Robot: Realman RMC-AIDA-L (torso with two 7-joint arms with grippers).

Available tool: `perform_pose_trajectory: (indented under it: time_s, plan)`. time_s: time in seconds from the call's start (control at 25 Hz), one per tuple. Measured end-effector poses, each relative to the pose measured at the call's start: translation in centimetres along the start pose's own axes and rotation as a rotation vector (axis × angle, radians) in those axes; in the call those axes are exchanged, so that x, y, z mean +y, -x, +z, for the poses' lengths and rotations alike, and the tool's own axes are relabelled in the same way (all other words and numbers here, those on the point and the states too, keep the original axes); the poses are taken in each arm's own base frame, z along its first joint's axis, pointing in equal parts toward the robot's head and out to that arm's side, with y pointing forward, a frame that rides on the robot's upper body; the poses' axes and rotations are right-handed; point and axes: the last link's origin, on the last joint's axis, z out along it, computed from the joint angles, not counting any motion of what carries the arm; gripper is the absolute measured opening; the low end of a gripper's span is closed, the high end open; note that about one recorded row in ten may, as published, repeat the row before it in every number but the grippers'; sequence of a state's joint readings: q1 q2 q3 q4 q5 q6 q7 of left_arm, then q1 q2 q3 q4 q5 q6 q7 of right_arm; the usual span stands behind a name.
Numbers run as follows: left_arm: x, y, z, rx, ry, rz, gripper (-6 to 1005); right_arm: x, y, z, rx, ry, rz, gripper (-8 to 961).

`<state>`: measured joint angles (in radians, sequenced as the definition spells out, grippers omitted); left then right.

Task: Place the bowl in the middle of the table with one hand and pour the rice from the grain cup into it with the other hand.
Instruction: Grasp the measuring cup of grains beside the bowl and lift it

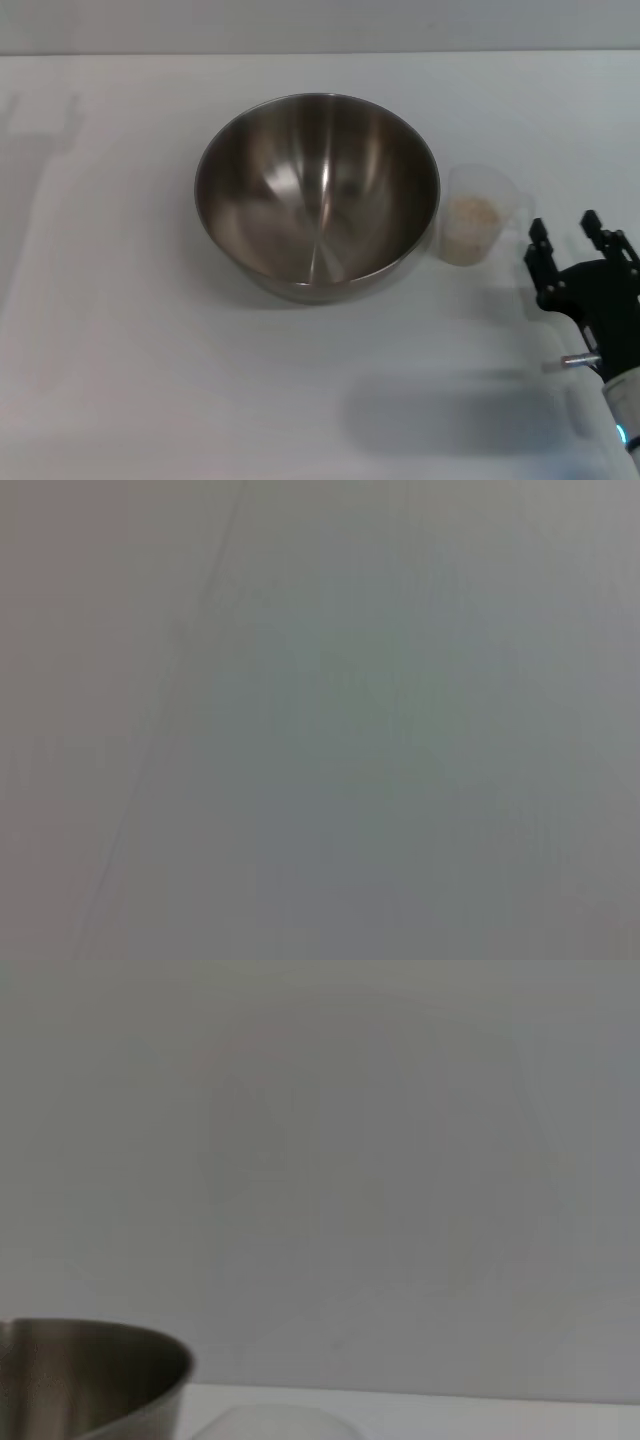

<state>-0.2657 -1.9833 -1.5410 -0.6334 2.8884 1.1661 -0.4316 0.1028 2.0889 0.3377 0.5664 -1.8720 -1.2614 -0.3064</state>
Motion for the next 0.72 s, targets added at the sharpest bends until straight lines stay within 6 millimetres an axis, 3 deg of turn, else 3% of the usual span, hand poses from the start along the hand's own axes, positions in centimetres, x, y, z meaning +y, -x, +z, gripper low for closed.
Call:
perform_pose_trajectory:
  time_s: [0.72]
  plan:
    - [-0.5,-0.3,-0.4,0.015,-0.014,0.008,820,-0.3,-0.6,1.8,0.061,0.018,-0.028,552]
